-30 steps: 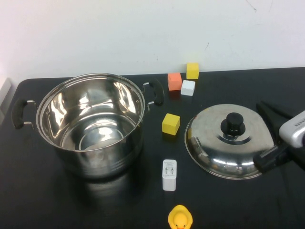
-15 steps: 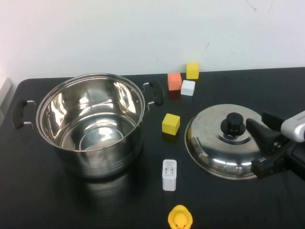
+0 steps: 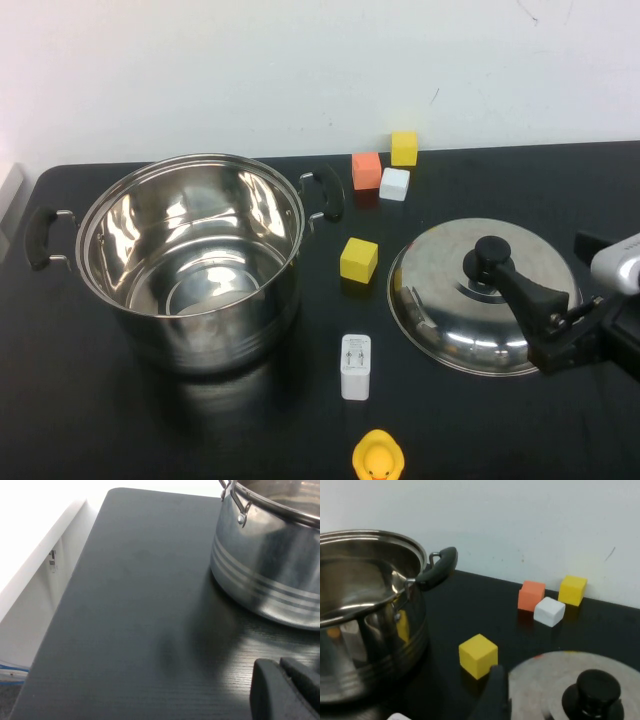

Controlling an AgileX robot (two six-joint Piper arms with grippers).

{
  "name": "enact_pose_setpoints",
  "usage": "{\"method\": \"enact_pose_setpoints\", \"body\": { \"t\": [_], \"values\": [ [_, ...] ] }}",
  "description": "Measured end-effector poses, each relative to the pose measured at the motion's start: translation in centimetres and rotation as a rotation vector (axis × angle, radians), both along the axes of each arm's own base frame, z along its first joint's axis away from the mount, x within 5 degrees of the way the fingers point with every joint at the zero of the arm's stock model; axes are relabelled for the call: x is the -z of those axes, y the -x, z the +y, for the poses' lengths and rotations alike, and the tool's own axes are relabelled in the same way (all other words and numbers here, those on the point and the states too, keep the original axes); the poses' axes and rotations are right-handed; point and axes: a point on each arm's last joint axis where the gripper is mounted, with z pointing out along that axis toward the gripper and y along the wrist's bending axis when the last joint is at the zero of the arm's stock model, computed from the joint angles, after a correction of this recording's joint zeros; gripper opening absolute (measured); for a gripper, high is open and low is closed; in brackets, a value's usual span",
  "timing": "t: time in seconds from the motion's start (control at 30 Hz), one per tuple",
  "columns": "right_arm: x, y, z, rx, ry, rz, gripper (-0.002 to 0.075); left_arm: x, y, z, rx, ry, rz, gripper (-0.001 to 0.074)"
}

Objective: Cover the pot
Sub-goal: Pick up the pot lid

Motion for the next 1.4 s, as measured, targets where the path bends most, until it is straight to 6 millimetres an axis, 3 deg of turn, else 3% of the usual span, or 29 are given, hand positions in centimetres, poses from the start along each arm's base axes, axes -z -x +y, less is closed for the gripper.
{"method": "enact_pose_setpoints", "body": {
  "t": [0.13,0.37,0.5,0.63,0.73,0.87,0.93,1.17,1.4],
  "values": [
    [0.0,0.0,0.0,-0.012,0.069,-0.037,0.069,0.0,0.0,0.0,0.0,0.0,0.0,-0.0002],
    [-0.7,-0.2,-0.1,-0.061,0.382,-0.27,0.0692,0.0,0.0,0.0,0.0,0.0,0.0,-0.0002],
    [-0.7,-0.2,-0.2,-0.052,0.4,-0.273,0.0669,0.0,0.0,0.0,0.0,0.0,0.0,-0.0002],
    [-0.2,-0.4,-0.3,-0.031,0.359,-0.209,0.0545,0.0,0.0,0.0,0.0,0.0,0.0,-0.0002],
    [0.9,-0.5,-0.1,-0.043,0.364,-0.131,0.0391,0.0,0.0,0.0,0.0,0.0,0.0,-0.0002],
    [2.0,-0.8,0.0,-0.028,0.33,-0.046,0.0129,0.0,0.0,0.0,0.0,0.0,0.0,-0.0002],
    [2.2,-1.1,0.0,0.017,0.236,-0.024,0.0054,0.0,0.0,0.0,0.0,0.0,0.0,-0.0002],
    [2.4,-2.1,0.0,0.119,0.024,-0.047,0.0004,0.0,0.0,0.0,0.0,0.0,0.0,-0.0002],
    [4.3,-3.1,0.7,0.138,-0.124,0.002,-0.0001,0.0,0.0,0.0,0.0,0.0,0.0,-0.0002]
  ]
}}
